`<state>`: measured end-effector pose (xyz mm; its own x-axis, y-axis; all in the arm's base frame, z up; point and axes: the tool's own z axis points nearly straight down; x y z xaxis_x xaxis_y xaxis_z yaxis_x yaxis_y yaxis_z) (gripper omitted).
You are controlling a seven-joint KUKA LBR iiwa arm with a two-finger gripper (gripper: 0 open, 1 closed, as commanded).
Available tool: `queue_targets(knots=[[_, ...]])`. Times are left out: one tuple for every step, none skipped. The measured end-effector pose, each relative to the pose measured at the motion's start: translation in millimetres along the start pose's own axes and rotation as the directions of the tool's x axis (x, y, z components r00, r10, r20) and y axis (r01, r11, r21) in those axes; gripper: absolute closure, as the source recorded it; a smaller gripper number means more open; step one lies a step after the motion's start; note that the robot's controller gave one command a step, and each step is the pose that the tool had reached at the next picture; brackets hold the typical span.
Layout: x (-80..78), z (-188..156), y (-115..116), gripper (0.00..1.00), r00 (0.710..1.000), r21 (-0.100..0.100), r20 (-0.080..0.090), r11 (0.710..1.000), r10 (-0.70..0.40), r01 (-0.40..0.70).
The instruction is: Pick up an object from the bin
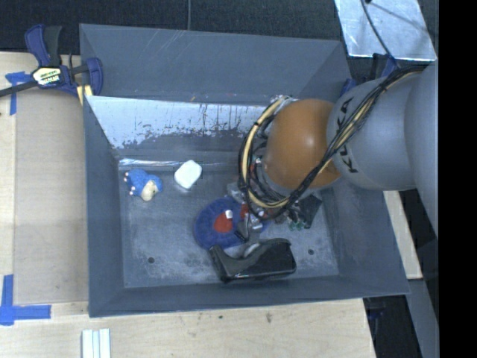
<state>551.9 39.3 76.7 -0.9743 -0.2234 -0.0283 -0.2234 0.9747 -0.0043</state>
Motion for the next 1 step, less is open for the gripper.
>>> queue_targets(knots=[[-5.2,-86.3,-1.2,1.0,1.0,-0.002,-0.016,1.0,0.002,-0.002]])
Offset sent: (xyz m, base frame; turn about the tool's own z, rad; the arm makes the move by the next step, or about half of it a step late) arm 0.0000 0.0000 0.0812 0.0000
